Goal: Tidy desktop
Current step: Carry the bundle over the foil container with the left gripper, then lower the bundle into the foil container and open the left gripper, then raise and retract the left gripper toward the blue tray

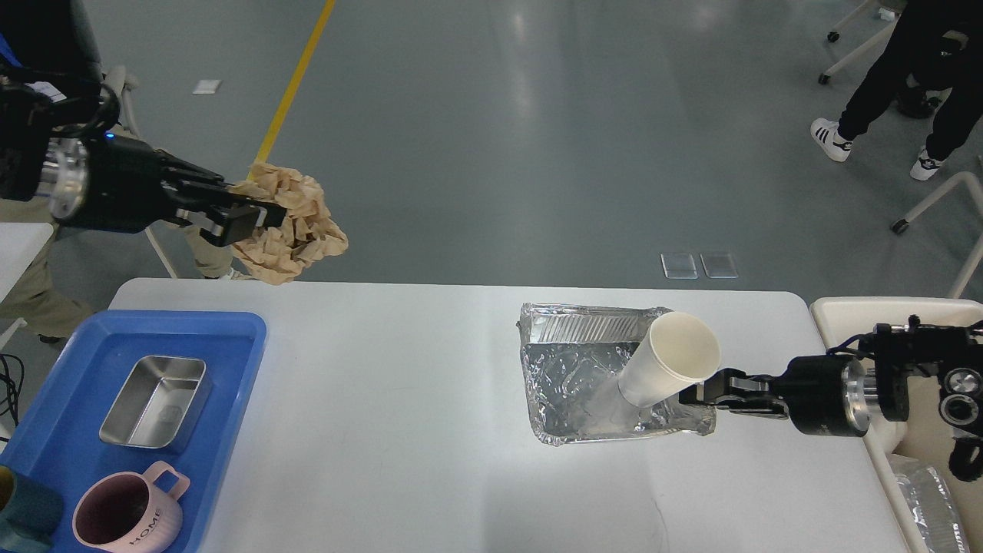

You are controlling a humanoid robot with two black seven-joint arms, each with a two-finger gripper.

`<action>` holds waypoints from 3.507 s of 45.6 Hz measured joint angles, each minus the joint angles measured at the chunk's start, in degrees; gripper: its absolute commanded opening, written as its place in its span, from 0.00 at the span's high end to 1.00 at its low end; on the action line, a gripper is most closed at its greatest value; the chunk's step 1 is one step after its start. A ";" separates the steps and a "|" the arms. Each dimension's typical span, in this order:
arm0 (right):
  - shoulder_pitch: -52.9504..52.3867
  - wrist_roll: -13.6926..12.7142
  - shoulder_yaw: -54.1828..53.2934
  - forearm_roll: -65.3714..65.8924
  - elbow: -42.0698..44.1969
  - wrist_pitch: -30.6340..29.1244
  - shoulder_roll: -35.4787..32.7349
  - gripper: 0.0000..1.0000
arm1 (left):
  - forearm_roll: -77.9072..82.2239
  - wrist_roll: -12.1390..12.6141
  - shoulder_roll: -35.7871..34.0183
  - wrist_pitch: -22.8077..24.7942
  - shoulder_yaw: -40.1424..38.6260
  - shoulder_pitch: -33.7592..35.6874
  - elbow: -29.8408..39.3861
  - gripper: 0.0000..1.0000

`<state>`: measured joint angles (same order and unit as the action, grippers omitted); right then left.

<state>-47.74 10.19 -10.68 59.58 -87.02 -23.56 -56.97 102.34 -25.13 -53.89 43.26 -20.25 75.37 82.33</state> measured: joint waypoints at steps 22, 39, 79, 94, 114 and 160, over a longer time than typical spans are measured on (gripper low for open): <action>-0.61 0.00 -0.05 0.01 0.02 0.00 0.78 1.00 | 5.76 0.09 35.24 6.04 6.84 17.35 -13.70 0.86; -0.75 0.00 -0.05 0.01 0.08 0.18 1.06 1.00 | 5.83 0.51 49.79 5.83 7.77 19.74 -19.73 0.84; -0.78 0.09 -2.63 -0.07 0.28 0.09 0.23 1.00 | 3.70 1.82 48.97 5.07 9.72 18.10 -19.76 0.14; -0.69 0.24 -3.79 -0.57 0.48 0.05 -0.50 1.00 | 1.76 1.75 49.04 4.04 9.70 18.54 -19.76 0.08; 0.24 0.00 -3.49 -0.61 1.30 0.00 -0.52 1.00 | 1.64 1.76 48.80 3.79 6.60 19.62 -19.76 0.08; 1.78 -0.03 -2.69 -0.75 2.74 0.00 -0.92 1.00 | -1.65 14.41 38.45 -0.15 0.78 11.41 -19.14 0.08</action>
<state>-45.96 10.16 -13.37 58.83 -84.28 -23.55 -57.88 100.70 -10.71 -15.44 43.11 -19.47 86.78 63.19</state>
